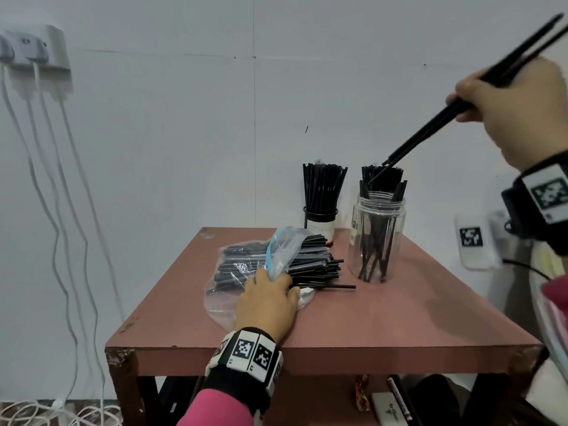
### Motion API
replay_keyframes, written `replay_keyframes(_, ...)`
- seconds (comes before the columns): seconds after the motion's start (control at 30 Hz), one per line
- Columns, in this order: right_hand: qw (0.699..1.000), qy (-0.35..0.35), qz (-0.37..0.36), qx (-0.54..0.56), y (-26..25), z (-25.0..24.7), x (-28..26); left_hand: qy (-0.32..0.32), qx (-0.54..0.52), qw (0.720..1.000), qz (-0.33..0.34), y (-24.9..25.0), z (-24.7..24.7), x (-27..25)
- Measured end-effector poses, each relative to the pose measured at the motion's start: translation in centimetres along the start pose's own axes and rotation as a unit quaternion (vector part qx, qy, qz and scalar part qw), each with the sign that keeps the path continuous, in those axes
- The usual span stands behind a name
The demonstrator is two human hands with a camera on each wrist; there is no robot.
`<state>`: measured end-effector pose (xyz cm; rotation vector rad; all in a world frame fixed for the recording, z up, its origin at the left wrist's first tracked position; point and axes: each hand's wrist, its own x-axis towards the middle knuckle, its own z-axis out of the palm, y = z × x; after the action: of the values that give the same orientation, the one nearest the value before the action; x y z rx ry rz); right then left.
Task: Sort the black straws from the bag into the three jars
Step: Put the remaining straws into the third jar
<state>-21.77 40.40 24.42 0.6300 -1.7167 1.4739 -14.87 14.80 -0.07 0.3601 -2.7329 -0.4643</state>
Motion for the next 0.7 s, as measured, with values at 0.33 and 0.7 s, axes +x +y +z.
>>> replay_keyframes(0.33, 0.932, -0.180, 0.124, -0.289, 5.6, 5.4, 1.6, 0.002, -0.005, 1.000, 0.001, -0.2, 0.1, 0.1)
replay_keyframes(0.7, 0.949, -0.154, 0.204, -0.184, 9.8, 6.3, -2.0, 0.004, -0.009, 1.000, 0.003, -0.3, 0.2, 0.2)
